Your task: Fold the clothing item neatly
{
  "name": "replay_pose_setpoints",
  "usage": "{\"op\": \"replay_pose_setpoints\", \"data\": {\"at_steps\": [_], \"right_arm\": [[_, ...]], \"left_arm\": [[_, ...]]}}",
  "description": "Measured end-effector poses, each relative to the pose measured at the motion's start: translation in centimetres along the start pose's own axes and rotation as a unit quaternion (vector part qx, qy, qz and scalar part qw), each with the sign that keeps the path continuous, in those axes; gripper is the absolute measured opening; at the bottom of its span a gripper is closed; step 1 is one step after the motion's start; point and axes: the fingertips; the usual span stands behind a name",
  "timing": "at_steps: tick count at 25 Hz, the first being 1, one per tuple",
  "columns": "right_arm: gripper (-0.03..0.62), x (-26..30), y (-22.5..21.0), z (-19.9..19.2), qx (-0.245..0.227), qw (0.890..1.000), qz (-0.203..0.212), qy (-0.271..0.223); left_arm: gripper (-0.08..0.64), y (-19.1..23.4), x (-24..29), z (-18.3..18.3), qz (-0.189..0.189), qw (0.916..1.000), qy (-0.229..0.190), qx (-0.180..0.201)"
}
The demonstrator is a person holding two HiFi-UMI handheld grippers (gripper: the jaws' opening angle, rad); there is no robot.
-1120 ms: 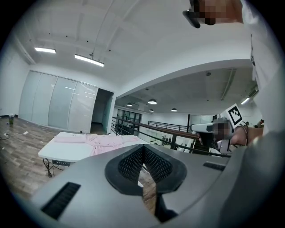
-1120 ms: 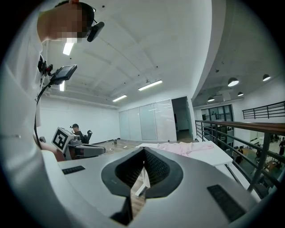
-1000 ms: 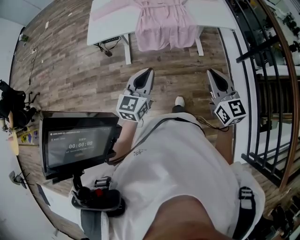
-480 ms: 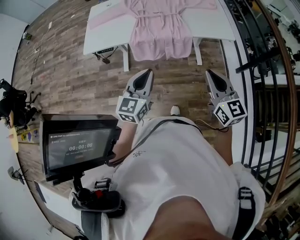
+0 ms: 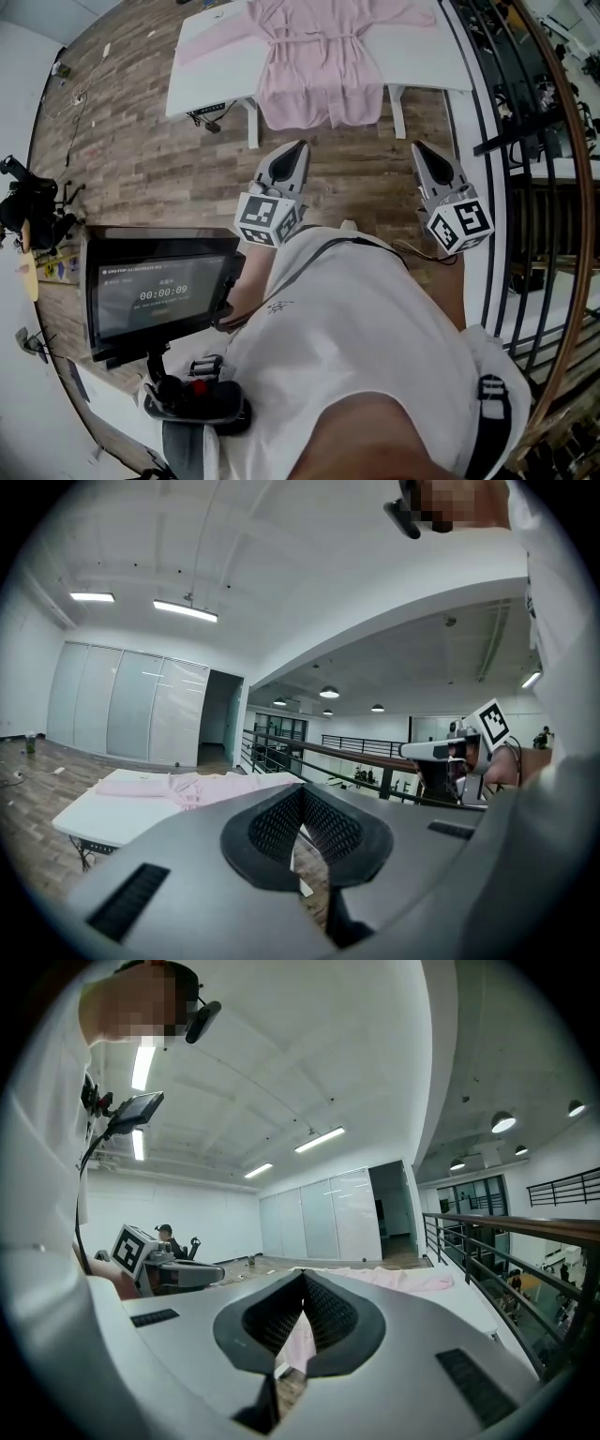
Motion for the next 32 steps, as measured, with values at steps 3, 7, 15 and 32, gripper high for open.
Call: {"op": "replay_pose_setpoints", "data": {"at_steps": [3,7,15,32], "right_arm": [[0.002,0.3,-0.2,0.9,-0.002,1.000,0.005,-0.002],[0.002,1.2,-1.5,1.2,-0.005,1.000,0.006,-0.001],[0.002,6.1,-2.2,1.3,0.001,1.000,0.010,0.021],[0.003,10.1,-3.7,3.0,0.000,1.000,-0.015,0.015]], "left_arm": [[0.003,0.2,0.5,0.4,0.001,1.0000,0.004,0.001],[0.003,0.4,1.7,0.9,0.002,1.0000,0.000,-0.001],[0.003,4.5,3.7,0.9,0.005,0.9998,0.011,-0.014],[0.003,8.2,7.1,2.9,-0.020,0.9998,0.003,-0.005]]}}
Point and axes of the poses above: the fingertips, and each gripper's own axes: x forward along the fingers, y to its left, z out of its top, and after that the axes turned 5 degrees about y, right-handed
